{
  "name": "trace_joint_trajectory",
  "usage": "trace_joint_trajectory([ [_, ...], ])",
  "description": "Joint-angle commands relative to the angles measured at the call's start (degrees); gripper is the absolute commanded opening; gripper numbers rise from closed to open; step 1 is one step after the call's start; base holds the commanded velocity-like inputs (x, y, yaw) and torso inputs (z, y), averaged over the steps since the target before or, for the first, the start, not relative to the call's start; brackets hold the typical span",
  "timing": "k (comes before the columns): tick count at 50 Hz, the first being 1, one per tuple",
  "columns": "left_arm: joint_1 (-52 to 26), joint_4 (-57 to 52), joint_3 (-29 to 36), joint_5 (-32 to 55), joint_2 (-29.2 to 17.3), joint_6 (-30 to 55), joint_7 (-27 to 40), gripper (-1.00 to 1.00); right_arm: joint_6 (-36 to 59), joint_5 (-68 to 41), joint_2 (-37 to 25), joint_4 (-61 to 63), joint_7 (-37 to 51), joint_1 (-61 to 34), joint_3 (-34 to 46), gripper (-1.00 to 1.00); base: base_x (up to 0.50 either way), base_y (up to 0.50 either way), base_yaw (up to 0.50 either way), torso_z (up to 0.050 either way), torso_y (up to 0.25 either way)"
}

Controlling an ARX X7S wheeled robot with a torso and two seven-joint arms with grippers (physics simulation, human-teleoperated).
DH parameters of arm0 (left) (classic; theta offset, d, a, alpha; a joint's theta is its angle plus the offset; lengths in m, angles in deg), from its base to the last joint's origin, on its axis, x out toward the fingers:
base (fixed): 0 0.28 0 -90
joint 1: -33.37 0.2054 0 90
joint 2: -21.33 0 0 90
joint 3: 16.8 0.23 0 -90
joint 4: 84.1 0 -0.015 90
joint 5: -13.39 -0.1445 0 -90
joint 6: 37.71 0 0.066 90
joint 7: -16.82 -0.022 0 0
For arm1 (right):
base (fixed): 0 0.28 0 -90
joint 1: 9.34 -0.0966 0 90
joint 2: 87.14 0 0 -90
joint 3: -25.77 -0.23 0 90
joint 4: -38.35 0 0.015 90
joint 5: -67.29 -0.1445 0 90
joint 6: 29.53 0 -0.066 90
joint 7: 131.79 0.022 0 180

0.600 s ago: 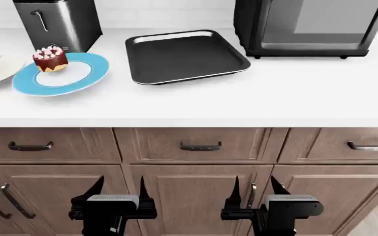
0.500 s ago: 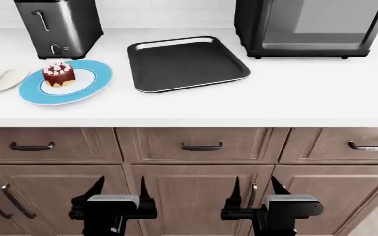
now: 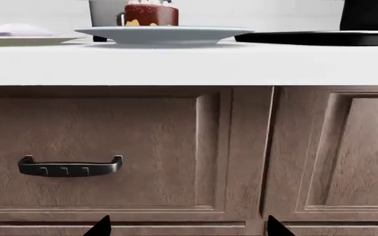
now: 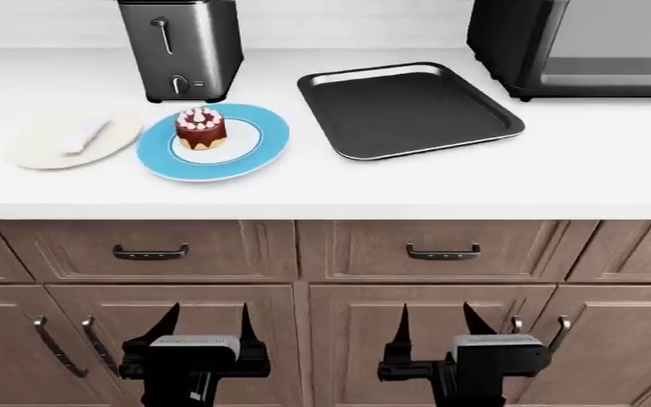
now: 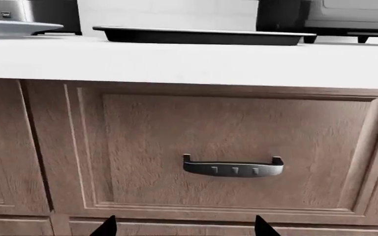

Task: Move the dessert items from the plate to the tray.

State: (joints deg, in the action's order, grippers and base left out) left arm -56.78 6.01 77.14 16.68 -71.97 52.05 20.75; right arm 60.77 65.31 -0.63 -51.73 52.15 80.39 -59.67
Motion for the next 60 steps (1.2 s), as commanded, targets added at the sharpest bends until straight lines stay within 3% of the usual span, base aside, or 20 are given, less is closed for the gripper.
trace_joint_trajectory([
  [1, 0.0, 0.0, 1.2, 0.9, -1.0, -0.1, 1.2, 1.00, -0.8, -0.9, -1.0, -0.8, 1.0, 0.0, 1.1, 1.00, 0.00, 0.50, 0.00, 0.000, 0.000],
  [43, -0.2, 0.1, 3.9, 3.6, -3.4, -0.7, 4.1, 1.00, -1.1, -4.1, -3.2, -0.2, 3.9, -0.1, 3.5, 1.00, 0.00, 0.50, 0.00, 0.000, 0.000],
  [53, -0.3, -1.2, 4.5, 3.1, -4.0, 0.7, 5.5, 1.00, -0.5, -5.0, -3.6, 0.3, 4.5, -0.3, 3.8, 1.00, 0.00, 0.00, 0.00, 0.000, 0.000],
  [54, -0.7, -5.8, 6.8, 7.1, -9.5, 3.5, 11.3, 1.00, 8.2, -5.5, -9.7, 6.3, 13.8, -0.4, 9.5, 1.00, 0.00, 0.00, 0.00, 0.000, 0.000],
  [55, 0.4, -1.2, -3.2, -4.2, 2.7, 1.0, -2.2, 1.00, 0.2, 1.6, 2.9, 0.5, -3.1, 0.2, -3.9, 1.00, 0.00, 0.00, 0.00, 0.000, 0.000],
  [60, 0.3, -1.5, -1.7, -3.0, 1.5, 1.3, -0.8, 1.00, 0.1, 0.4, 1.7, 0.5, -1.6, 0.2, -2.5, 1.00, 0.00, 0.00, 0.00, 0.000, 0.000],
])
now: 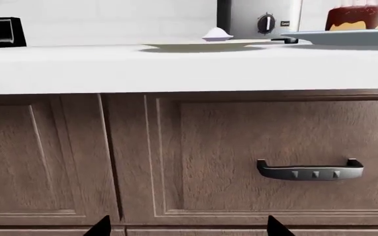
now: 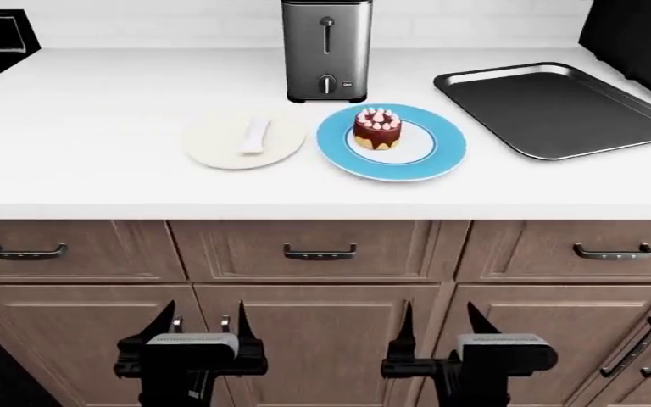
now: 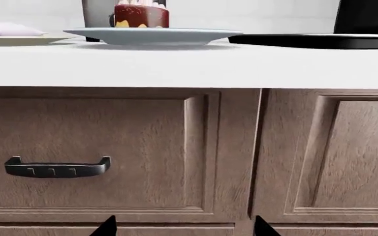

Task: Move the dessert items from the plate to the tray.

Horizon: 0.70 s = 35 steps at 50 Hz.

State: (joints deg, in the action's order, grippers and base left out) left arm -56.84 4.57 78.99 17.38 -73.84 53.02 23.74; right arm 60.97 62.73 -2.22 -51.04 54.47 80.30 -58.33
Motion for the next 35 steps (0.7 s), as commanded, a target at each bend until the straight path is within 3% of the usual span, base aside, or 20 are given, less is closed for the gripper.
trace_joint_trajectory([
  [1, 0.4, -0.1, -3.4, -3.5, 3.2, 0.4, -3.6, 1.00, 0.0, 2.9, 3.2, -0.1, -3.7, 0.3, -3.6, 1.00, 0.00, 0.00, 0.00, 0.000, 0.000],
  [10, 0.4, -0.3, -2.2, -2.4, 2.1, 0.5, -2.4, 1.00, -1.8, 1.5, 2.1, 0.2, -2.5, 0.8, -2.5, 1.00, 0.00, 0.00, 0.00, 0.000, 0.000],
  [13, -9.2, -22.2, -2.9, 1.1, 1.3, 24.5, -2.2, 1.00, 20.8, 0.6, -1.0, 23.6, -2.9, -8.6, -2.7, 1.00, 0.00, 0.00, 0.00, 0.000, 0.000],
  [18, -15.8, -33.3, -4.3, 4.9, 0.6, 38.4, -2.0, 1.00, 34.3, -0.4, -2.5, 35.0, -3.4, -16.3, -1.5, 1.00, 0.00, 0.00, 0.00, 0.000, 0.000],
  [26, -26.6, -39.4, -7.1, 9.5, -1.8, 49.1, -2.9, 1.00, 51.8, -3.5, -4.7, 45.7, -5.1, -27.6, -1.7, 1.00, 0.00, 0.00, 0.00, 0.000, 0.000],
  [35, -30.3, -40.0, -7.1, 12.1, -5.2, 53.1, -5.7, 1.00, 59.8, -5.0, -6.9, 49.5, -6.2, -34.0, -1.5, 1.00, 0.17, -0.02, 0.00, 0.000, 0.000],
])
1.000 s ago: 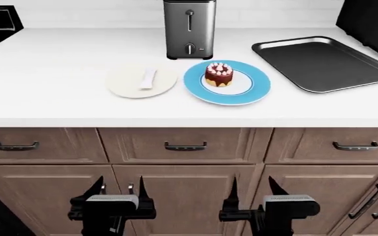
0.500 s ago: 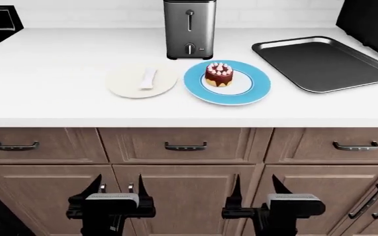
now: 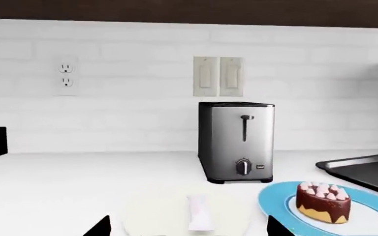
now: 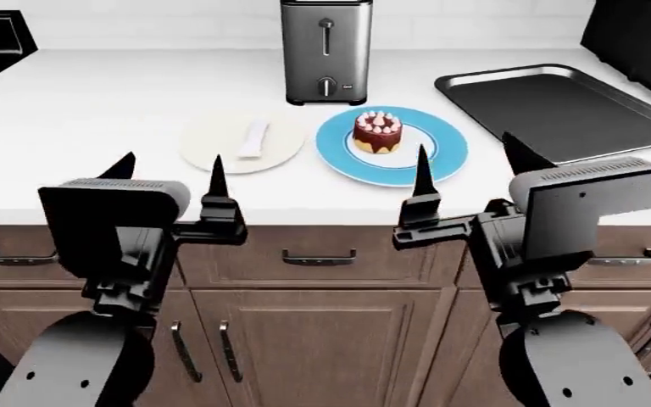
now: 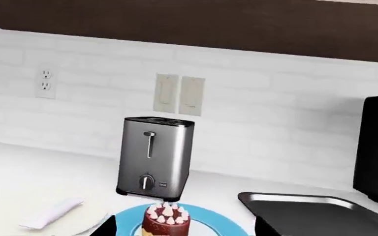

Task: Move the dessert items from the plate to the tray.

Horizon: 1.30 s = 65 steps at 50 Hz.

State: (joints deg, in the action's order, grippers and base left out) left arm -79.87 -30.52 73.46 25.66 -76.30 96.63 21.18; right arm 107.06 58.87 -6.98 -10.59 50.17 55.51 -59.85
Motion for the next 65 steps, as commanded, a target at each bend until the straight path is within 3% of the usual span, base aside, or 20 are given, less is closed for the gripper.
trace_joint_trajectory([
  [1, -7.3, -5.0, -1.5, 4.1, -3.0, 9.8, -3.5, 1.00, 13.8, -1.2, -2.3, 9.2, -1.9, -9.3, 0.1, 1.00, 0.50, -0.04, 0.00, 0.000, 0.000],
  [39, -4.9, -8.2, -0.4, 9.2, -5.9, 16.2, -5.7, 1.00, 15.5, -3.6, -2.9, 9.5, -2.2, -10.0, 0.8, 1.00, 0.49, -0.02, 0.00, 0.000, 0.001],
  [43, -5.2, -8.5, -0.3, 10.4, -6.4, 20.3, -5.6, 1.00, 17.4, -4.1, -2.6, 9.7, -1.9, -10.7, 0.5, 1.00, 0.00, 0.00, 0.00, 0.000, 0.003],
  [51, -15.1, -7.3, -2.1, 14.3, -8.9, 41.9, -5.3, 1.00, 22.5, -4.5, -2.4, 10.8, -0.8, -12.7, 1.5, 1.00, 0.00, 0.00, 0.00, 0.000, 0.000],
  [55, -13.0, -7.3, -3.3, 15.0, -9.2, 44.4, -4.9, 1.00, 23.7, -4.4, -2.6, 11.1, -0.3, -13.5, 2.2, 1.00, 0.00, 0.00, 0.00, 0.000, 0.000],
  [57, -13.0, -6.6, -3.9, 17.4, -9.5, 45.6, -2.8, 1.00, 24.1, -4.5, -2.8, 11.3, -0.2, -13.8, 2.4, 1.00, 0.00, 0.00, 0.00, 0.000, 0.000],
  [62, -16.0, 1.1, -7.7, 48.4, -14.0, 45.6, 21.6, 1.00, 23.5, -4.2, -3.0, 11.2, 0.3, -13.3, 2.9, 1.00, 0.00, 0.00, 0.00, 0.000, 0.000],
  [65, -15.8, 4.2, -8.8, 56.9, -14.8, 45.2, 28.1, 1.00, 22.9, -4.2, -3.0, 10.8, 0.5, -12.9, 3.2, 1.00, 0.00, 0.00, 0.00, 0.000, 0.000],
])
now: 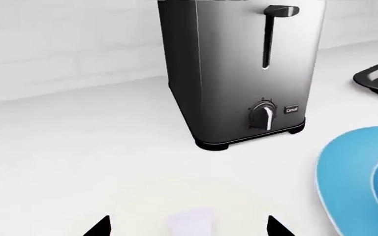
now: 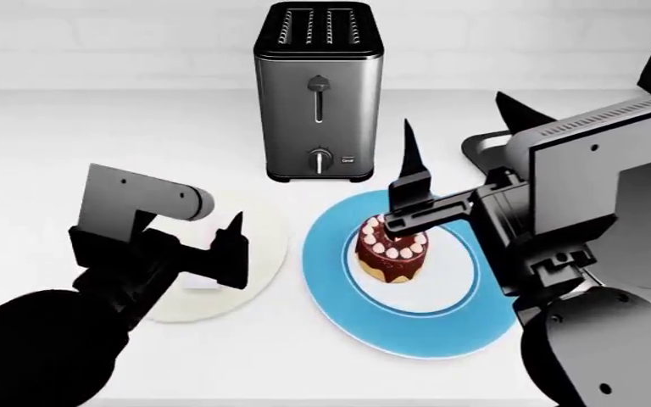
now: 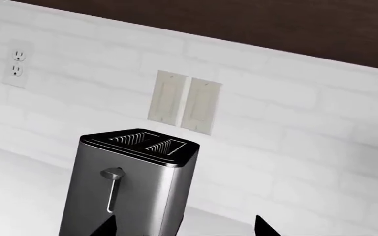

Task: Move the dessert items from the plate to the tray.

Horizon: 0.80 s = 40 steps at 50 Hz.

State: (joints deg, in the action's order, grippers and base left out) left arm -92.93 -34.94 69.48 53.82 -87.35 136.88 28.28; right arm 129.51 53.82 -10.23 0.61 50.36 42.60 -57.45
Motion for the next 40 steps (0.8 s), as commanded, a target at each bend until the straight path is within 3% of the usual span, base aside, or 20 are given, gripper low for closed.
trace_joint_trajectory([
  [1, -3.2, 9.8, -4.9, 31.0, -4.0, 5.0, 22.8, 1.00, 0.3, 0.9, 0.3, -0.5, 0.4, 0.1, 0.8, 1.00, 0.00, 0.00, 0.00, 0.000, 0.000],
  [4, -4.6, 12.5, -4.9, 37.1, -4.7, 4.7, 28.2, 1.00, -0.4, 0.9, 0.3, -0.7, 0.5, 0.7, 1.0, 1.00, 0.00, 0.00, 0.00, 0.000, 0.000],
  [16, -5.5, 14.0, -1.5, 40.4, -6.7, 2.6, 29.7, 1.00, -2.1, 0.8, 0.1, -1.6, 0.9, 1.8, 1.1, 1.00, 0.00, 0.00, 0.00, 0.000, 0.000],
  [40, -2.1, 15.4, 2.6, 35.9, -8.7, -3.4, 25.6, 1.00, -2.5, 0.3, -0.2, -1.6, 1.8, 2.3, 1.3, 1.00, 0.00, 0.00, 0.00, 0.000, 0.000],
])
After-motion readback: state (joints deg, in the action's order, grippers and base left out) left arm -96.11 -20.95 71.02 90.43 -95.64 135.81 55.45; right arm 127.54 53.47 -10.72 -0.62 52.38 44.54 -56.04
